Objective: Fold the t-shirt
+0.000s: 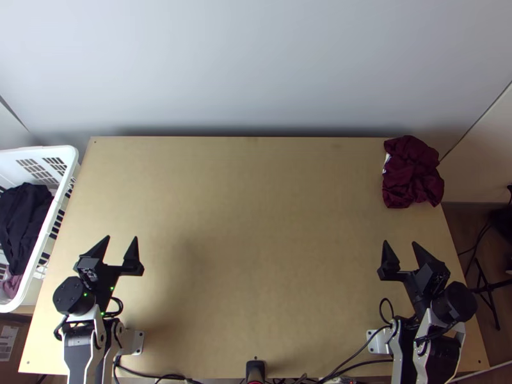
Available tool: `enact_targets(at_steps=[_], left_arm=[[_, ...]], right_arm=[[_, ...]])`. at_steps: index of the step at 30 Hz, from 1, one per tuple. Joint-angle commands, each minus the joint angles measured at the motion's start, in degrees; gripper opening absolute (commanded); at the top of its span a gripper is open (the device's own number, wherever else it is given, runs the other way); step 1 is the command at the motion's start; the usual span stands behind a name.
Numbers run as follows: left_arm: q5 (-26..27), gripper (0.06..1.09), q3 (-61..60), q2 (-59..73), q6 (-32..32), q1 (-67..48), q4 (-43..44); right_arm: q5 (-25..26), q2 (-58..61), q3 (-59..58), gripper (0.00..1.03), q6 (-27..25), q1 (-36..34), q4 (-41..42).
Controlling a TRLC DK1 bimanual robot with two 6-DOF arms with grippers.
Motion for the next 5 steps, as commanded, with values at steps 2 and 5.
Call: enact_targets(at_steps=[2, 5], left_arm=[[-0.5, 1.04, -1.0, -1.2, 0.6, 0.1, -0.3], [-0.5, 1.04, -1.0, -1.2, 0.6, 0.1, -0.3]], right_arm=[[0.1, 0.0, 0.0, 0.99, 0.1, -0.3, -0.3], [0.1, 0.0, 0.0, 0.99, 0.1, -0.3, -0.3]])
